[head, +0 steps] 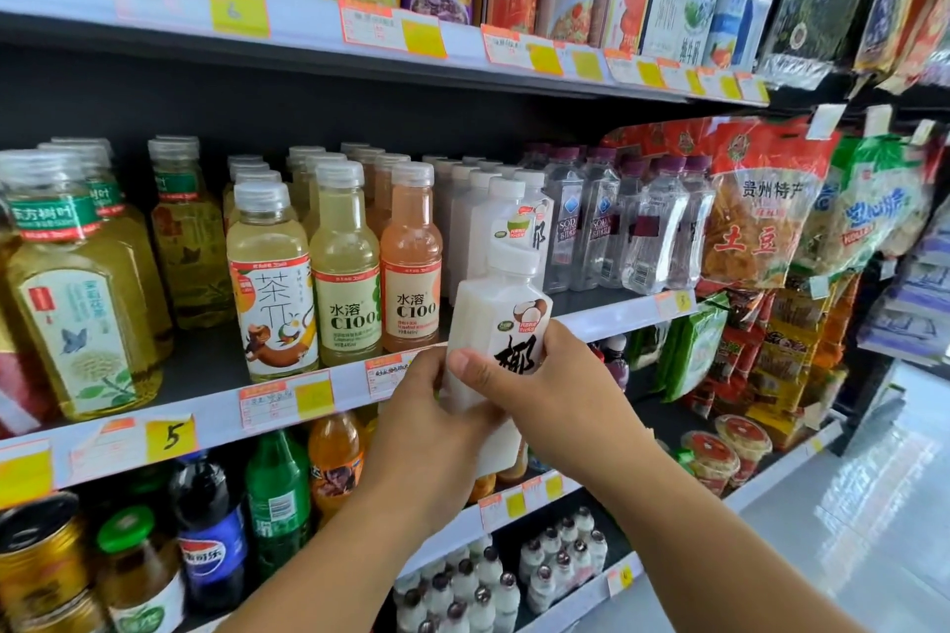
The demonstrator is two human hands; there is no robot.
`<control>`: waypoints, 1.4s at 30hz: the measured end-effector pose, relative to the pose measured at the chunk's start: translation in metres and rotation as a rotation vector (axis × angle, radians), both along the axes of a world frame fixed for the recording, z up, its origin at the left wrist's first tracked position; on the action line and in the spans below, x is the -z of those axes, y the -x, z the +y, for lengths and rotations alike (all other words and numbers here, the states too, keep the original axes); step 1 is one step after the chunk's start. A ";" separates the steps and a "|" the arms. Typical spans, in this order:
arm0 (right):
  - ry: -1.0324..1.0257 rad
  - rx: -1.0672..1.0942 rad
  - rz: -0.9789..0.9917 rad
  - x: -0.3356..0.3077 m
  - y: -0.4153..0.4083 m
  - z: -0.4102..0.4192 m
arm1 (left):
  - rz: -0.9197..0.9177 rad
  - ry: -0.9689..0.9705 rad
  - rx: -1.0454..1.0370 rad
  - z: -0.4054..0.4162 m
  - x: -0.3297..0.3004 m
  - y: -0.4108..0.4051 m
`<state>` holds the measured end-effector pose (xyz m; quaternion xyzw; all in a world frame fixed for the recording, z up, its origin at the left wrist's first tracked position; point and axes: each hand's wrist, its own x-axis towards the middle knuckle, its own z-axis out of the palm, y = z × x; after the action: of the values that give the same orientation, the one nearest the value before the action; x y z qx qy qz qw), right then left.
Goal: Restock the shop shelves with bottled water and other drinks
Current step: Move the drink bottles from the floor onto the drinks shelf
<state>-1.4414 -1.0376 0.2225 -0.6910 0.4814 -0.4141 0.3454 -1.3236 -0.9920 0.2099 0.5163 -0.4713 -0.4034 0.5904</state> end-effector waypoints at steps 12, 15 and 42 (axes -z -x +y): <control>0.087 0.312 -0.032 -0.004 0.051 -0.046 | -1.648 -0.129 -0.120 -0.061 0.005 -0.015; 0.143 0.342 -0.052 -0.013 0.056 -0.070 | -1.768 -0.173 -0.108 -0.066 0.015 -0.017; 0.065 0.188 0.161 -0.026 0.027 -0.167 | -1.849 -0.082 -0.126 -0.079 0.032 -0.019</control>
<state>-1.4688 -1.2044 0.2481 -0.6847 0.5566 -0.4032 0.2426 -1.3050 -1.0712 0.1779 0.6777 -0.7114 0.1851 -0.0180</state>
